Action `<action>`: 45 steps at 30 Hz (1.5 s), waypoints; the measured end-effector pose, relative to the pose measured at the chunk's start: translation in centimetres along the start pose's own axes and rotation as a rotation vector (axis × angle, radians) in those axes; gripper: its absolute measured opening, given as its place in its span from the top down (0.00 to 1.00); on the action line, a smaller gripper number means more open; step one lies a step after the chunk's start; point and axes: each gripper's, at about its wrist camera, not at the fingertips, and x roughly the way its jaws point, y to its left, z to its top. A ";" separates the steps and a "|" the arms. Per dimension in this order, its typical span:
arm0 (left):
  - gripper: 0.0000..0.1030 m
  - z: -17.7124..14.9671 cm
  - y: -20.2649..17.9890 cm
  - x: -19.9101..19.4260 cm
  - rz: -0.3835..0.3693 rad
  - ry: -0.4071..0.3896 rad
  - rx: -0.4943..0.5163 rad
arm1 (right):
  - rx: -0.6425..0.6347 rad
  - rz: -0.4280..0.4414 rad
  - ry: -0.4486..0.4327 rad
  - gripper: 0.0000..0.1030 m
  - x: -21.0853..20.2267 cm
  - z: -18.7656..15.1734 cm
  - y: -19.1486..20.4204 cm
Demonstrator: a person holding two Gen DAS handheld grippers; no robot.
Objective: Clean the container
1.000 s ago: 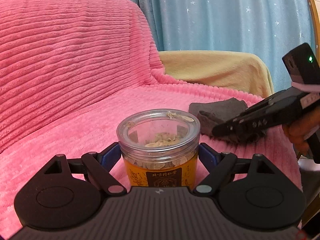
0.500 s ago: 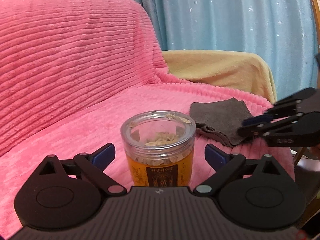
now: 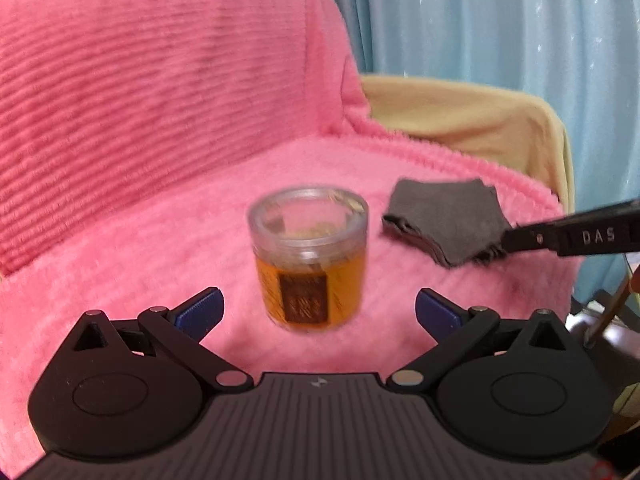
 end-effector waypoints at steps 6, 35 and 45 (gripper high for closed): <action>0.00 -0.3 -1.1 0.4 0.032 0.073 -0.039 | 0.011 -0.018 0.027 0.89 0.1 -0.1 0.7; 0.00 -0.9 -2.1 1.4 0.058 0.122 -0.050 | -0.025 -0.029 0.120 0.89 1.9 -0.8 1.2; 0.00 -0.9 -1.3 1.7 0.032 0.120 -0.039 | -0.024 -0.030 0.122 0.89 1.9 -0.9 1.6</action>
